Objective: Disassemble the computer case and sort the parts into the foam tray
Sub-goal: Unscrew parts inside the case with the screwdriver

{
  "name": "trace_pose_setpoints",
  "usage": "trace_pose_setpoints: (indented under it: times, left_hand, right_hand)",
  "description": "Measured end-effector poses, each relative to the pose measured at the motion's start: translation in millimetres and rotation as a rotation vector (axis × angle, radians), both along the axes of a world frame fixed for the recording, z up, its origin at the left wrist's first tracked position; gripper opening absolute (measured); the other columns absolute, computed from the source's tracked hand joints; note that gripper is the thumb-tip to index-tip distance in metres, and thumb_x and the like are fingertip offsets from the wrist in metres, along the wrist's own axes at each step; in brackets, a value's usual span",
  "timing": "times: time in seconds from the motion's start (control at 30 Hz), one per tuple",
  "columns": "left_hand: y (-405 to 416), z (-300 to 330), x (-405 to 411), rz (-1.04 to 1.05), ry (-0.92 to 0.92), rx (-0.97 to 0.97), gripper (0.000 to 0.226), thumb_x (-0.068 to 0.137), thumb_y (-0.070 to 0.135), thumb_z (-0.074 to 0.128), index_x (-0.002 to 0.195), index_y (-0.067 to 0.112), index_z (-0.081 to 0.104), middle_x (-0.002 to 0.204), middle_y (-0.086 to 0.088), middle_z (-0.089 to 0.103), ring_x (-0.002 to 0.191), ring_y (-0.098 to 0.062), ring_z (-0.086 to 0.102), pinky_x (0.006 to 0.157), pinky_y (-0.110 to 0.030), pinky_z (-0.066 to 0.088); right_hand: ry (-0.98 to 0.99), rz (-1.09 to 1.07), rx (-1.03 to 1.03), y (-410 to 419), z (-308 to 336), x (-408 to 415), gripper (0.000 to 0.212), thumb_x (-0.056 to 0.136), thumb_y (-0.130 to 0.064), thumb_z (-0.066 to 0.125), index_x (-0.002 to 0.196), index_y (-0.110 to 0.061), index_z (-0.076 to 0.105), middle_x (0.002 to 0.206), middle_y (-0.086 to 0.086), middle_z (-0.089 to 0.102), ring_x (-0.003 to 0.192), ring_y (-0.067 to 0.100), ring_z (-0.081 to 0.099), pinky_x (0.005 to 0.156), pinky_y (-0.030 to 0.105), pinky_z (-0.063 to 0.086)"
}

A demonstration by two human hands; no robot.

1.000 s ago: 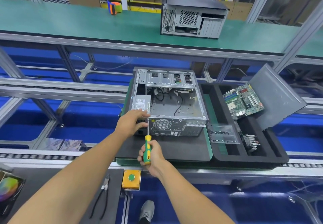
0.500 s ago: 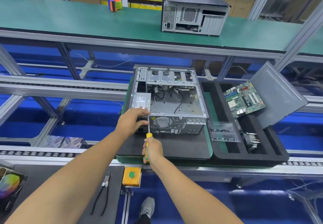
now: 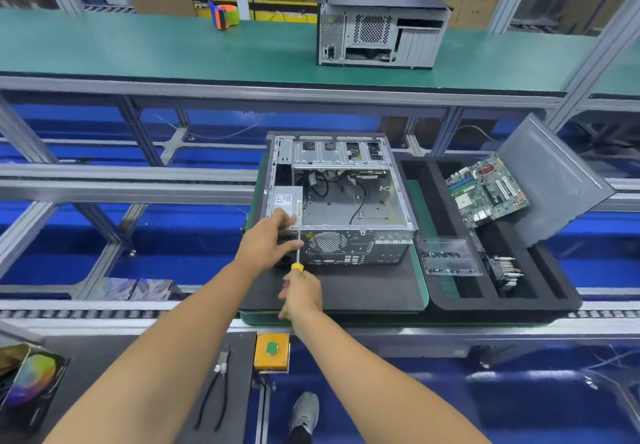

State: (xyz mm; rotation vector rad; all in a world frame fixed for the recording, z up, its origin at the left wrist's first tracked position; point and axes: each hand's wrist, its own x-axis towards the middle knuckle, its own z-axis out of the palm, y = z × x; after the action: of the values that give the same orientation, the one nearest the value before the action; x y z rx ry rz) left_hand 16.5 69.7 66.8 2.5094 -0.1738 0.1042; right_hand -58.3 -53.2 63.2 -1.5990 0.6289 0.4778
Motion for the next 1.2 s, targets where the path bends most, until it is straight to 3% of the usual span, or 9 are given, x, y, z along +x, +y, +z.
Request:
trace_pose_setpoints:
  times: [0.07,0.13,0.2,0.4,0.53,0.7,0.9,1.03,1.2]
  left_hand:
    - [0.3,-0.9,-0.1,-0.040,-0.038,0.079,0.027,0.092,0.057,0.066,0.093,0.032,0.057,0.127,0.017,0.066,0.128,-0.010,0.053,0.094,-0.040,0.052]
    - [-1.9,-2.5,-1.6,-0.060,-0.054,0.115,0.040,0.094,0.061,0.060,0.066,0.033,0.054,0.144,0.018,0.057,0.143,-0.009,0.041,0.102,-0.038,0.047]
    - [-4.5,-2.6,-2.3,-0.040,-0.049,0.118,0.047,0.092,0.065,0.060,0.056,0.035,0.051,0.150,0.019,0.051,0.146,-0.008,0.036,0.104,-0.036,0.045]
    - [-10.6,-1.8,0.8,0.021,0.028,0.142,0.044,0.087,0.066,0.067,0.055,0.036,0.062,0.151,0.023,0.049,0.146,-0.004,0.033,0.101,-0.035,0.047]
    - [-17.8,-1.5,-0.1,0.036,0.018,0.196,0.046,0.083,0.071,0.067,0.063,0.031,0.076,0.150,0.022,0.049,0.140,-0.006,0.040,0.098,-0.030,0.047]
    - [-24.2,-3.6,-1.7,0.074,-0.020,0.230,0.037,0.092,0.054,0.067,0.064,0.030,0.072,0.151,0.018,0.049,0.136,-0.010,0.044,0.099,-0.030,0.045]
    - [-23.0,-6.5,-2.4,0.092,-0.063,0.203,0.041,0.094,0.046,0.067,0.056,0.030,0.061,0.150,0.017,0.051,0.135,-0.011,0.045,0.106,-0.032,0.041]
    - [-22.9,-10.2,-3.7,0.113,-0.071,0.180,0.040,0.095,0.048,0.066,0.058,0.030,0.067,0.147,0.020,0.051,0.135,-0.011,0.043,0.097,-0.032,0.045]
    - [-21.7,-15.3,-2.7,0.100,-0.069,0.181,0.038,0.097,0.050,0.061,0.070,0.029,0.079,0.149,0.022,0.048,0.135,-0.009,0.040,0.095,-0.032,0.046]
  right_hand:
    - [0.024,-0.041,0.018,-0.5,1.2,1.8,0.032,0.096,-0.034,0.046,0.077,-0.015,0.064,0.056,0.001,0.060,0.042,0.022,0.050,0.042,0.026,0.043]
    - [0.057,-0.067,0.024,-2.2,1.0,2.9,0.037,0.097,-0.036,0.044,0.073,-0.015,0.064,0.052,0.000,0.059,0.045,0.023,0.052,0.045,0.028,0.044]
    - [0.056,-0.059,0.003,-3.0,-1.9,3.4,0.035,0.095,-0.035,0.045,0.074,-0.015,0.065,0.052,0.000,0.059,0.048,0.023,0.054,0.047,0.030,0.046]
    - [-0.094,-0.028,-0.003,-5.5,-16.4,-4.5,0.028,0.098,-0.036,0.048,0.081,-0.023,0.066,0.056,-0.003,0.064,0.048,0.017,0.061,0.056,0.046,0.060]
    - [-0.140,-0.043,-0.145,-10.3,-16.3,-2.0,0.022,0.091,-0.031,0.060,0.074,-0.023,0.049,0.064,-0.001,0.070,0.049,0.017,0.067,0.060,0.038,0.056]
    - [-0.137,-0.037,0.010,-13.7,-8.3,5.7,0.031,0.084,-0.009,0.065,0.078,-0.018,0.036,0.076,0.008,0.071,0.048,0.015,0.064,0.055,0.027,0.047]
    - [0.013,0.039,0.285,-17.9,0.1,8.6,0.008,0.092,-0.015,0.056,0.085,-0.013,0.053,0.071,0.007,0.063,0.051,0.016,0.061,0.052,0.025,0.047]
    - [0.201,0.063,0.580,-27.5,-9.3,-1.6,0.037,0.099,-0.032,0.038,0.098,-0.008,0.065,0.068,0.006,0.063,0.055,0.017,0.057,0.054,0.026,0.049]
    - [0.164,0.060,0.542,-27.7,-21.0,-5.2,0.034,0.101,-0.029,0.039,0.103,-0.007,0.066,0.076,0.007,0.072,0.058,0.021,0.066,0.054,0.028,0.051]
